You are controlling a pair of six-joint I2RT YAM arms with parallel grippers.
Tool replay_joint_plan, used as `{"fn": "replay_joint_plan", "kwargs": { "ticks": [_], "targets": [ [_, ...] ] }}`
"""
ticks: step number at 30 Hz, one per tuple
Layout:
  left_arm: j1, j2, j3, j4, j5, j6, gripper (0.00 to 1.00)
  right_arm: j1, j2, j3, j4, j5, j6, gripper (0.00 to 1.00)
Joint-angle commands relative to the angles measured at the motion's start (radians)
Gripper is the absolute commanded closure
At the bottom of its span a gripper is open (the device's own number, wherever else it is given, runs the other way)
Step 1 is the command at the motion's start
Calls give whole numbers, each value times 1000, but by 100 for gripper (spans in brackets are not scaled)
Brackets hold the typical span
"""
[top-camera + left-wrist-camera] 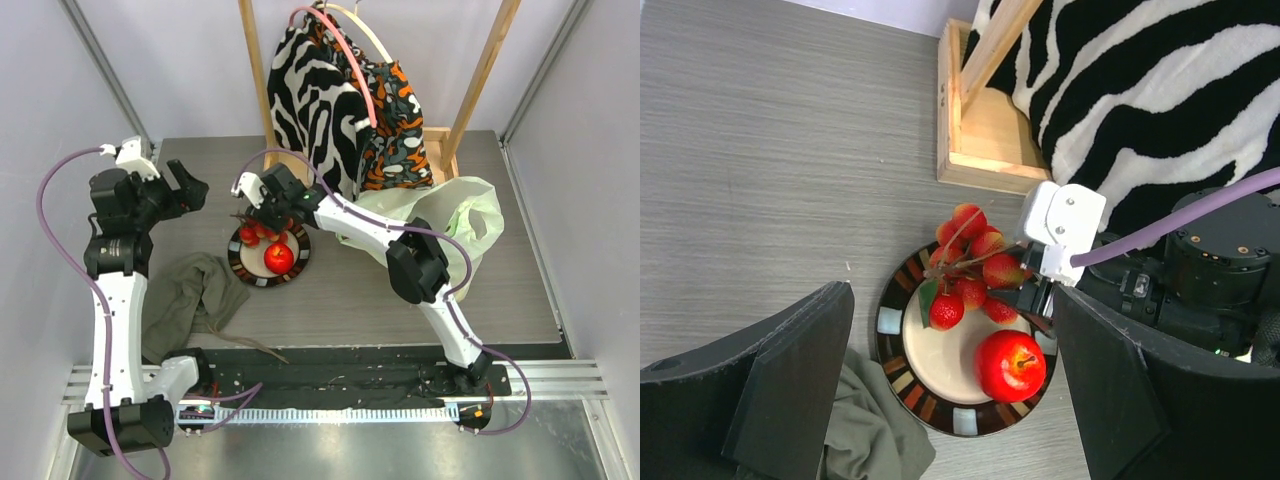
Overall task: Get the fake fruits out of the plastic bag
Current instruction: Place the fake fruit on the plate, then adjust the plastic bag at the center of the board.
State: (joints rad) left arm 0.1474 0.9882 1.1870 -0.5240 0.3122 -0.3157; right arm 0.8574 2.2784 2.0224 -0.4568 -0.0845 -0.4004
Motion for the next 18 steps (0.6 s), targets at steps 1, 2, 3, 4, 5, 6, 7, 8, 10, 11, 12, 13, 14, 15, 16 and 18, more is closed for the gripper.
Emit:
{"fn": "replay_joint_plan", "kwargs": {
  "ticks": [1, 2, 3, 4, 5, 6, 7, 8, 10, 11, 12, 13, 14, 15, 16, 18],
  "targets": [
    [7, 16, 25, 62, 39, -23, 14, 2, -43, 53, 43, 46, 61, 41],
    [9, 26, 34, 65, 42, -25, 15, 0, -57, 55, 34, 51, 64, 39],
    [11, 29, 40, 64, 45, -26, 15, 2, -91, 56, 27, 55, 70, 37],
    [9, 32, 45, 64, 48, -31, 14, 0, -118, 53, 18, 60, 74, 32],
    [9, 39, 49, 68, 51, -34, 14, 2, -144, 49, -2, 78, 75, 30],
    [8, 43, 57, 70, 57, -39, 14, 0, -170, 42, -17, 80, 80, 27],
    [7, 46, 59, 74, 65, -46, 14, 0, -228, 39, -35, 80, 77, 25],
    [7, 56, 63, 81, 71, -51, 14, -1, -259, 30, -78, 80, 72, 25],
    [6, 69, 72, 84, 85, -60, 14, -11, -369, -25, -112, 80, 66, 24],
    [3, 75, 75, 84, 105, -57, 14, -18, -419, -56, -134, 80, 63, 24],
    [-3, 90, 79, 84, 110, -53, 14, -40, -462, -132, -138, 107, 58, 24],
    [-25, 98, 79, 81, 114, -45, 14, -53, -556, -174, -146, 114, 55, 24],
    [-40, 115, 82, 78, 129, -19, 14, -67, -603, -215, -146, 124, 55, 24],
    [-95, 124, 97, 73, 139, 4, 14, -111, -644, -297, -151, 133, 61, 24],
    [-132, 136, 106, 56, 146, 29, 14, -138, -731, -333, -161, 144, 83, 25],
    [-272, 186, 134, 35, 151, 121, 14, -238, -805, -422, -183, 152, 104, 27]
  ]
}}
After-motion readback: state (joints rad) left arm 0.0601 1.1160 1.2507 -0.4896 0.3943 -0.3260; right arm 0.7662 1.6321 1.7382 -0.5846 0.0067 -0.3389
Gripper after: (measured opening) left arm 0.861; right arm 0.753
